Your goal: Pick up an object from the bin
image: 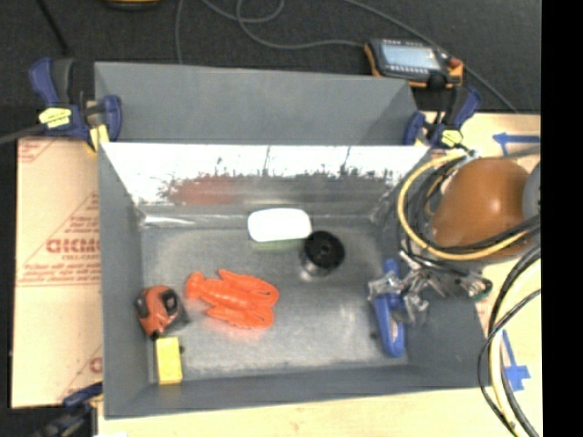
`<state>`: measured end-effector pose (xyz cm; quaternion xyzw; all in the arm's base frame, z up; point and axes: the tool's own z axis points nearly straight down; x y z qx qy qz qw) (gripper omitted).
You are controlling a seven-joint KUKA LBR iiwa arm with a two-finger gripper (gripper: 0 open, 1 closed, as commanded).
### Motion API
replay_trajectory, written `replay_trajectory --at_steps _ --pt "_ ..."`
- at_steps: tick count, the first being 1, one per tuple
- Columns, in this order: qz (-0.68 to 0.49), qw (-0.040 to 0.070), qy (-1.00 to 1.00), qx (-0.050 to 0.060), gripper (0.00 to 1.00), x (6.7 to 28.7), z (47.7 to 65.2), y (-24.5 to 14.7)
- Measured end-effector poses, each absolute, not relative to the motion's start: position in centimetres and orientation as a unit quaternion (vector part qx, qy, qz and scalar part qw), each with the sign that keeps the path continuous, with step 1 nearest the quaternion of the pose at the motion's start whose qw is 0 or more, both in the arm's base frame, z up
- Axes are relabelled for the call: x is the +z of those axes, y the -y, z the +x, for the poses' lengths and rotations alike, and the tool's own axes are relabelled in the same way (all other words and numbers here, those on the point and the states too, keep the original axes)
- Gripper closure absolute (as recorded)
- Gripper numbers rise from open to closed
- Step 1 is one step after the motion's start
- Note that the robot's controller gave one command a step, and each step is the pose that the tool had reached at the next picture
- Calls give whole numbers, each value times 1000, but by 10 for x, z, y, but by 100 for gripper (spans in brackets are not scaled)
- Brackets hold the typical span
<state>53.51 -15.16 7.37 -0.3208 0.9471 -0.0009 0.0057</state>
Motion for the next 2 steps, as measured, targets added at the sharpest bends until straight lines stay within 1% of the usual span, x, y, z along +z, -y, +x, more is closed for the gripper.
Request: replay_trajectory --at_steps 1,2 --pt "-320 6 -947 -1 100 74 535 152" --pt "-321 -1 -947 1 100 124 541 145"
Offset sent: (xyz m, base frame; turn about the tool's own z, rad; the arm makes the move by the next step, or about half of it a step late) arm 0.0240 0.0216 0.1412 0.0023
